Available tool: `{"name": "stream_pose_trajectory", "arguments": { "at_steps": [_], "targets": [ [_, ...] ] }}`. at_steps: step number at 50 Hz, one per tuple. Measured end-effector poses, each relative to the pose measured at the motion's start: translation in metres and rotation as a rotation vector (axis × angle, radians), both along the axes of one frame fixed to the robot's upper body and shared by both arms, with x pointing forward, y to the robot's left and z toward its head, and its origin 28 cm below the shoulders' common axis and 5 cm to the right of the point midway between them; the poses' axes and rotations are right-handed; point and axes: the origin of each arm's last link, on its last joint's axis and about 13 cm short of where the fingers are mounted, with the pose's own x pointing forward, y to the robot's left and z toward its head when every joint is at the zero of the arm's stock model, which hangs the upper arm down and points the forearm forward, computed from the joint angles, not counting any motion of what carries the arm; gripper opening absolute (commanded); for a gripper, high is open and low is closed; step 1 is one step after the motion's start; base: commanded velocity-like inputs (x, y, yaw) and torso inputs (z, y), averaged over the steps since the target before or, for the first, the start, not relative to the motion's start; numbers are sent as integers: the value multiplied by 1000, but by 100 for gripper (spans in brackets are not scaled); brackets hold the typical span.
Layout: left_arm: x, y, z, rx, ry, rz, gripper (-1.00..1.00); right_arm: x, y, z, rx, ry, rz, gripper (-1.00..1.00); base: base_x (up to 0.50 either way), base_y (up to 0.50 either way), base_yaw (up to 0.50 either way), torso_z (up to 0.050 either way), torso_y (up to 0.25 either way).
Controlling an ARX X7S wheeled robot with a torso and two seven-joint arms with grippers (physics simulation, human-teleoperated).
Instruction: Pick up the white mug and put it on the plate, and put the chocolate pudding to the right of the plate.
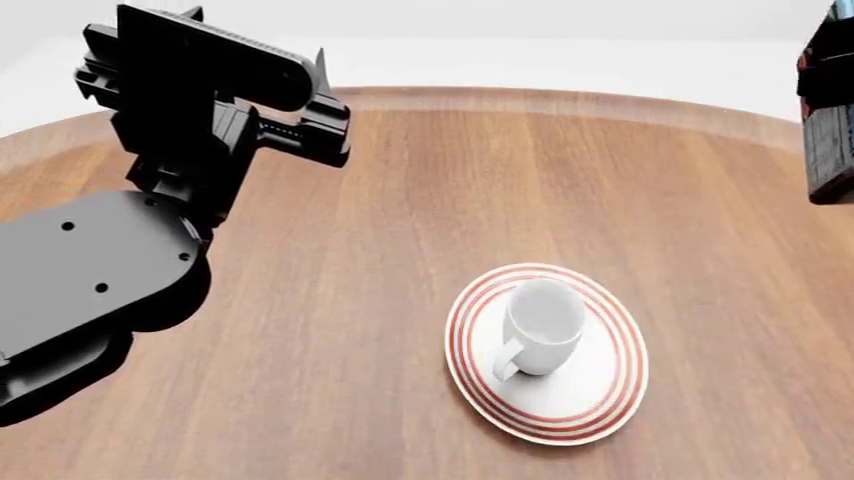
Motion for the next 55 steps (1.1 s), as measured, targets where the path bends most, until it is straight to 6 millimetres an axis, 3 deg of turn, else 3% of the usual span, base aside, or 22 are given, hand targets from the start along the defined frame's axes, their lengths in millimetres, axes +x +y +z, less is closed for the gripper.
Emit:
{"name": "stream_pose_trajectory", "arguments": {
  "at_steps": [20, 55],
  "targets": [
    [1, -1, -1, 3, 2, -3, 100, 28, -26, -13, -46, 196, -4, -100, 0, 0, 0, 0, 0],
    [0, -3, -3, 9, 8, -9, 100, 32, -40, -49, -30, 378, 47, -100, 0, 0, 0, 0, 0]
  ]
}}
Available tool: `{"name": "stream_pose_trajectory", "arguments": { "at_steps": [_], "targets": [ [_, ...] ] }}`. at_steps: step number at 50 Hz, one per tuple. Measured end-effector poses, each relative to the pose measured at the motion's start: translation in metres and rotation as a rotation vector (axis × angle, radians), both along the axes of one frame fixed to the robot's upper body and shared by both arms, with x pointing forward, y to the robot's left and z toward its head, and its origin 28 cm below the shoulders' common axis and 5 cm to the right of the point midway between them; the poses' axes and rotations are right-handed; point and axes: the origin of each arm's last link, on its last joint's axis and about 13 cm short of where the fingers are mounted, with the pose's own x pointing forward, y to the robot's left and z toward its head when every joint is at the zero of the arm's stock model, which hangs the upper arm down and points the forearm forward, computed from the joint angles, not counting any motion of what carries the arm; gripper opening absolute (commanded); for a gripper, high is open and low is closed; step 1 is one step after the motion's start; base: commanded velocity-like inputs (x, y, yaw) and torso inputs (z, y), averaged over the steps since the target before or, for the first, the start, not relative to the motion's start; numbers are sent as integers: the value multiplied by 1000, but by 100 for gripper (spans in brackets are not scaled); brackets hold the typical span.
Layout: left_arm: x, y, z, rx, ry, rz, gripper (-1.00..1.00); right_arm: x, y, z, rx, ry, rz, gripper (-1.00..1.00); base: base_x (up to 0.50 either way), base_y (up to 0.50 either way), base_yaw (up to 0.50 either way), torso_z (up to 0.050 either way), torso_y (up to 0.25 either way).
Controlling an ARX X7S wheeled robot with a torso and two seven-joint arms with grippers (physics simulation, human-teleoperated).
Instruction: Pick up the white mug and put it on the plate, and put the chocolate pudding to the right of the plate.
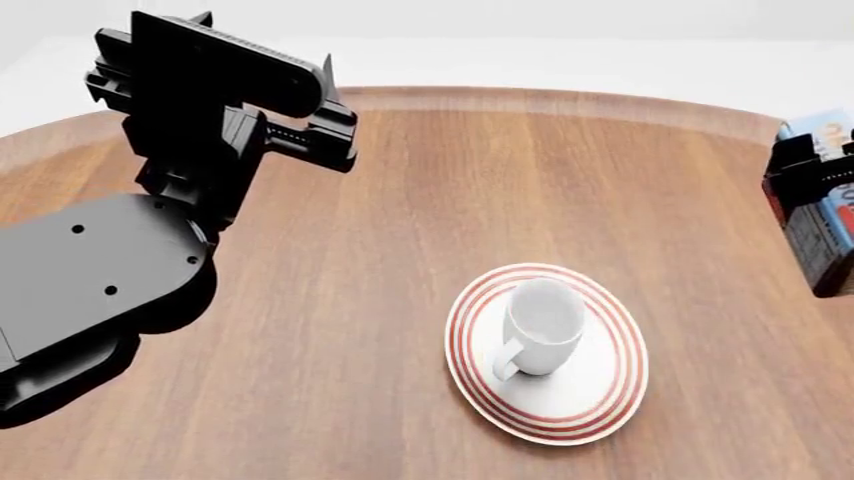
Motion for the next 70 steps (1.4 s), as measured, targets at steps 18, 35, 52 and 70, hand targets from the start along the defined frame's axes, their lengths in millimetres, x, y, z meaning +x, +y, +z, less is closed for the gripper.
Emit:
{"name": "stream_pose_trajectory", "arguments": {
  "at_steps": [18, 35, 52, 70],
  "targets": [
    [1, -1, -1, 5, 3, -2, 100, 9, -1, -18, 121, -5, -29, -100, 0, 0, 0, 0, 0],
    [1, -1, -3, 4, 8, -3, 100, 12, 0, -40, 186, 10, -48, -100, 0, 0, 0, 0, 0],
    [1, -1, -5, 5, 13, -4, 100, 13, 2, -73, 270, 36, -59, -100, 0, 0, 0, 0, 0],
    [1, -2, -6, 6, 16, -5, 100, 9, -2, -92, 302, 54, -86, -100, 0, 0, 0, 0, 0]
  ]
}}
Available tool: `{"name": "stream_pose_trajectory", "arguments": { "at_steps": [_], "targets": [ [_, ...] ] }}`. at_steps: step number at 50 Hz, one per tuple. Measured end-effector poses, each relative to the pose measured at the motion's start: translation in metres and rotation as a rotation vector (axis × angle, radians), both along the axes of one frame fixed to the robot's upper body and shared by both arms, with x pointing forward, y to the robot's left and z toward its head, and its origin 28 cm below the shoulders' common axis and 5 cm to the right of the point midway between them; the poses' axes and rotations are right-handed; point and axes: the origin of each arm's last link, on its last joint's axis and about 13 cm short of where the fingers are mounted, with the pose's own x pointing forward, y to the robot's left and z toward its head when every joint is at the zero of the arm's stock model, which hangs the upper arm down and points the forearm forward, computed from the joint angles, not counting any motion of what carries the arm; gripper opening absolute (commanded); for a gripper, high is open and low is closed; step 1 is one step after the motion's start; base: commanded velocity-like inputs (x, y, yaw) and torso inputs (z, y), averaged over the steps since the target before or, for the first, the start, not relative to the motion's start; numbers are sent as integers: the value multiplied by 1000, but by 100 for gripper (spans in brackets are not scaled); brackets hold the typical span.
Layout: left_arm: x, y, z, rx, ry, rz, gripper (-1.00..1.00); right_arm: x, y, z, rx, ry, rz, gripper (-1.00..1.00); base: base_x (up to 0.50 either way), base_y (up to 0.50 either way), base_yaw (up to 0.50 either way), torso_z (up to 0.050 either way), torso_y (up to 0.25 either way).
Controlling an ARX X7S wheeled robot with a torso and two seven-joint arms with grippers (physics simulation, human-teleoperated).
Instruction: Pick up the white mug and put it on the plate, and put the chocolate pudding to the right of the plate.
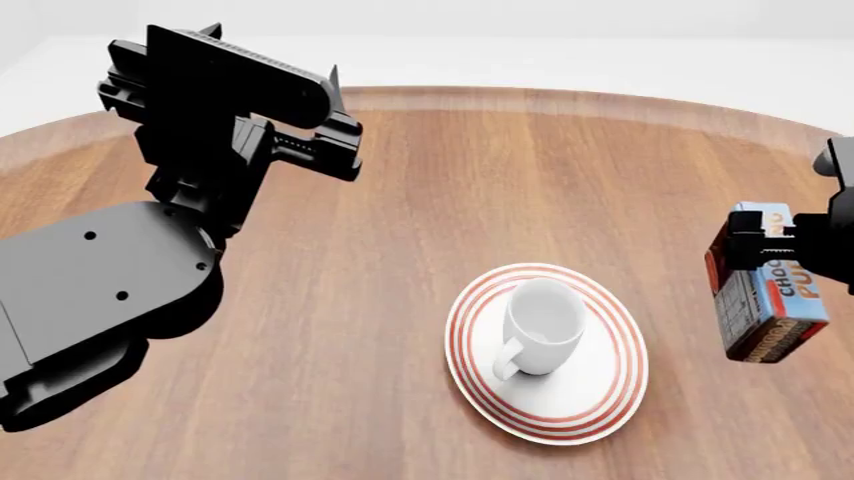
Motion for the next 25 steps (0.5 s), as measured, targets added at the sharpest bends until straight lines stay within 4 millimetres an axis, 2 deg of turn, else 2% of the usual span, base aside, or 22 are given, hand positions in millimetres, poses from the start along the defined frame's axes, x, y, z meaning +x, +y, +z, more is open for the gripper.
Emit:
{"name": "stream_pose_trajectory", "arguments": {
  "at_steps": [25],
  "targets": [
    [0, -1, 0, 2, 1, -2, 100, -4, -4, -18, -6, 9, -17, -100, 0, 0, 0, 0, 0]
  ]
}}
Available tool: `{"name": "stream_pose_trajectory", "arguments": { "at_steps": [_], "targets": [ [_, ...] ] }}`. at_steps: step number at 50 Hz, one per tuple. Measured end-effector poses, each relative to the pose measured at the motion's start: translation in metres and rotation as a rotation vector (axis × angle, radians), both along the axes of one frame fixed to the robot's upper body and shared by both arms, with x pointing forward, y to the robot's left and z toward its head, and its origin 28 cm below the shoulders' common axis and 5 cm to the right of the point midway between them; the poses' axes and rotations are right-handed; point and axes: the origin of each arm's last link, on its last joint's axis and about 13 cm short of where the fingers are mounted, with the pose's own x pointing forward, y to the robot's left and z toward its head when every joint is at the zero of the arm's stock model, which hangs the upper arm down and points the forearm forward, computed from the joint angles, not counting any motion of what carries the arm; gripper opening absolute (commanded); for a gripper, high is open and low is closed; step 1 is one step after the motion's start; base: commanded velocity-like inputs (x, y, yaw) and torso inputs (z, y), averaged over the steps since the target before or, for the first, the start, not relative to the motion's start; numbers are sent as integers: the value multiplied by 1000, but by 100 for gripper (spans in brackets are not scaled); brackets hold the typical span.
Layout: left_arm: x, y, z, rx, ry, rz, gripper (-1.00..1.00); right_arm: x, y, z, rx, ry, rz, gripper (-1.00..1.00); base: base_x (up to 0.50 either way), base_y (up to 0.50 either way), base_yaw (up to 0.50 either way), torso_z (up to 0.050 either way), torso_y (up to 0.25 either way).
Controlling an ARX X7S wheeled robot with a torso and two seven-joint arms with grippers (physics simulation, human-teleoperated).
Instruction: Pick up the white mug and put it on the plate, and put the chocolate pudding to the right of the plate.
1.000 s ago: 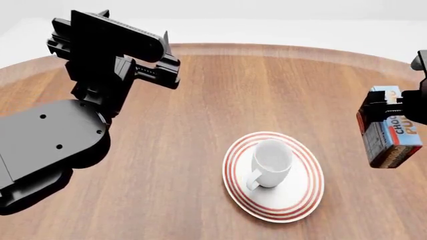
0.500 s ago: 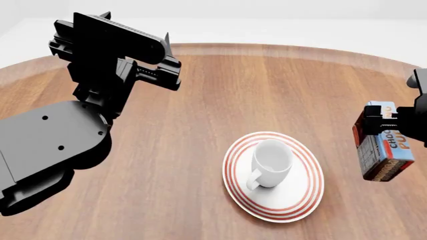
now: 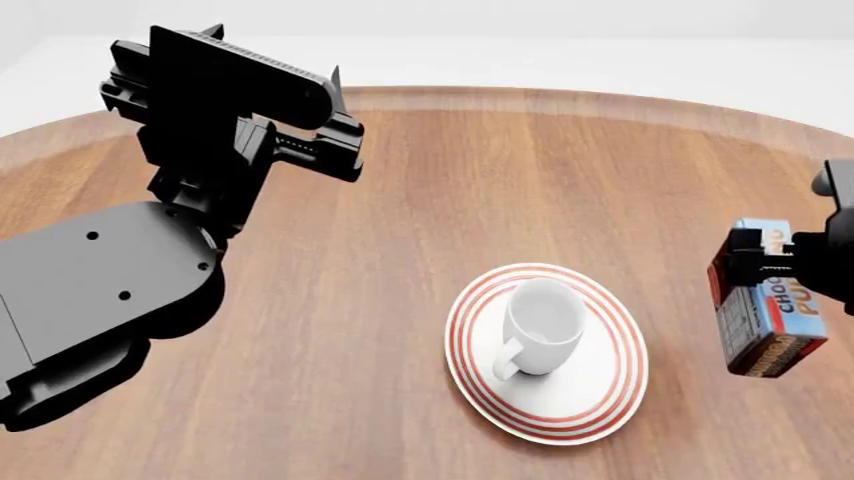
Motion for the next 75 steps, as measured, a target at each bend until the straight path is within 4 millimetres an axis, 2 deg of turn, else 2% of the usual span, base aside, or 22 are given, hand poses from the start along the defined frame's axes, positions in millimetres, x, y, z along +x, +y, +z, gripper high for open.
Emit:
{"name": "stream_pose_trajectory", "arguments": {
  "at_steps": [17, 67, 68, 75],
  "targets": [
    [0, -1, -1, 1, 2, -2, 100, -3, -4, -17, -35, 32, -18, -100, 0, 0, 0, 0, 0],
    [0, -2, -4, 4, 8, -4, 100, -8, -8, -48, -49, 66, -49, -100, 0, 0, 0, 0, 0],
    [0, -2, -4, 3, 8, -4, 100, -8, -8, -49, -49, 67, -49, 100, 0, 0, 0, 0, 0],
    [0, -2, -5, 3, 9, -4, 100, -8, -8, -51, -55, 70, -45, 100, 0, 0, 0, 0, 0]
  ]
}}
